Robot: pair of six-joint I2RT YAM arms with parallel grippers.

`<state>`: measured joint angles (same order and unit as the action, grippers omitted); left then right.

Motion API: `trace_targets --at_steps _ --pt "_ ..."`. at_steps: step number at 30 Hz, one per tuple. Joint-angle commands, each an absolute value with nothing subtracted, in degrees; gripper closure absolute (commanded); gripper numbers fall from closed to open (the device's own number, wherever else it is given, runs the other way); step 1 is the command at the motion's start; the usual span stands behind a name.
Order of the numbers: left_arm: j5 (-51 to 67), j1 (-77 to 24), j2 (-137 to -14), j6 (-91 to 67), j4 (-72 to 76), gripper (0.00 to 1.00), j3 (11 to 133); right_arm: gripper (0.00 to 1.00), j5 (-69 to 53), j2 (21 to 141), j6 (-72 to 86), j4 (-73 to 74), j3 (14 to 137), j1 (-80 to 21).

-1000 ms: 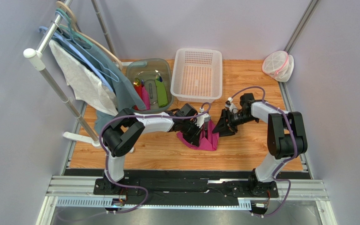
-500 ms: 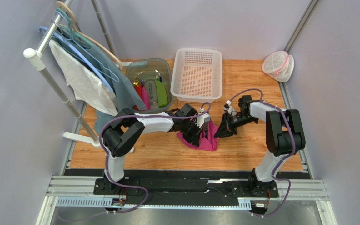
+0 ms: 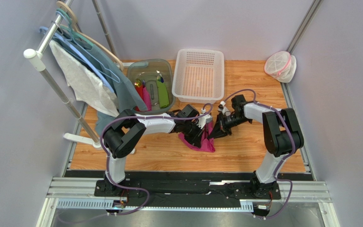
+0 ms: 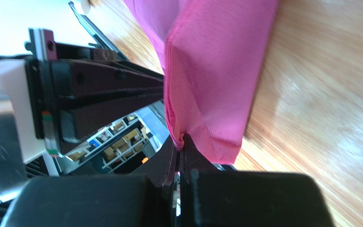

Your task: Place the utensils on the paper napkin and roll it up

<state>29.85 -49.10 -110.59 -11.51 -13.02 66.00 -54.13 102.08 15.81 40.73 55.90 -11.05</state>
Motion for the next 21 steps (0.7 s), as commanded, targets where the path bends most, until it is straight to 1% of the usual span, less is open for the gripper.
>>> trace_targets --at_steps 1,10,21 --pt "29.71 -48.95 -110.22 -12.13 -11.87 1.00 65.92 1.00 -54.41 103.80 23.98 34.11 57.13 -12.83" --pt "30.06 -48.87 -109.51 -12.48 -10.90 1.00 65.04 1.00 -53.53 106.61 30.23 27.52 57.04 -16.26" --pt "30.41 -48.87 -107.50 -12.92 -10.46 0.99 63.99 1.00 -50.98 109.86 30.32 25.93 56.78 -16.79"
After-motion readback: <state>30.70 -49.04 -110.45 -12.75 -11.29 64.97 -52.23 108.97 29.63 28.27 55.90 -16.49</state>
